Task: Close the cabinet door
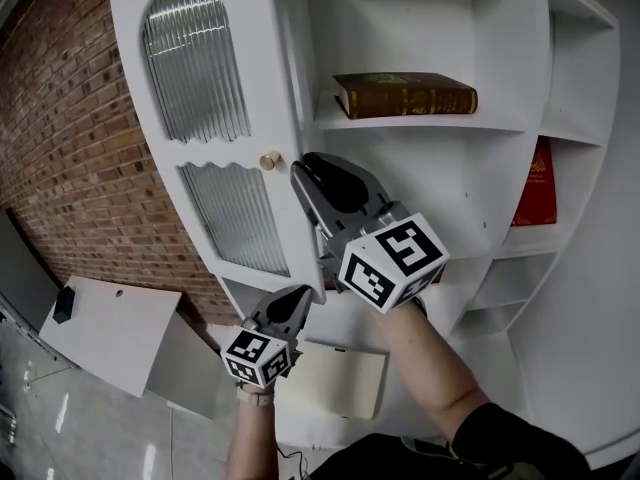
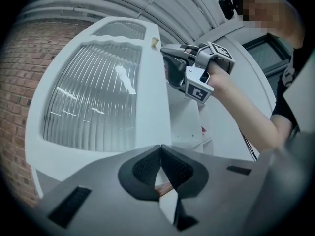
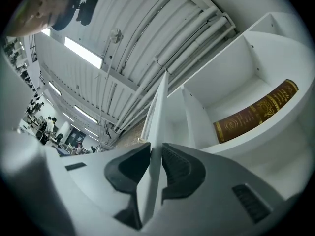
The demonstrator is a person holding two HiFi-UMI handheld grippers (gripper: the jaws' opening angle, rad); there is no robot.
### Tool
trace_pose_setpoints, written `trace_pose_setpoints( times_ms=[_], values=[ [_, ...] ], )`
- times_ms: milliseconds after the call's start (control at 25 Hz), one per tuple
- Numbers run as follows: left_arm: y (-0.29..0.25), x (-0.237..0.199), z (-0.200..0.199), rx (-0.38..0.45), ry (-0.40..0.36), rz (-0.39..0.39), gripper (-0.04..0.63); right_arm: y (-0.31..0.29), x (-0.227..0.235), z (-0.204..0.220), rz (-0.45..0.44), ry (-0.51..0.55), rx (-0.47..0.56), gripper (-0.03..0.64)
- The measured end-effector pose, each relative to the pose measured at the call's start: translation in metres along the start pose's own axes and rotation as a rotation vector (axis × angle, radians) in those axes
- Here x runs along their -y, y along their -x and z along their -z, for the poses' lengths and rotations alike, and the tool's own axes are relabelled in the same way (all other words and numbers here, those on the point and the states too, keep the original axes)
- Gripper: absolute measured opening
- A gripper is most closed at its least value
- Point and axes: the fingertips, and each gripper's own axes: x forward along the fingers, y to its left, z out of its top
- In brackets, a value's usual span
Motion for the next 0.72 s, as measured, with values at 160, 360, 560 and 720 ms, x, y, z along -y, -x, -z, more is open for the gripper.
trace_pose_setpoints(
  times_ms=[160,360,560,720],
  values=[
    [-0.009,-0.004,0.002,0.015,0.011,0.011,0.011,0.003,0.009,0.013,0.028,0.01,-0.017,0.081],
    [-0.021,-0.01,0.003,0.029,0.024,0.028,0.011,0.003,0.021,0.027,0.058,0.012,-0.04,0.081],
    [-0.032,-0.016,0.005,0.046,0.037,0.053,0.009,0.001,0.032,0.036,0.085,0.028,-0.054,0.081],
    [-0.041,-0.021,0.005,0.054,0.042,0.064,0.009,-0.002,0.04,0.043,0.1,0.033,-0.06,0.081]
  ],
)
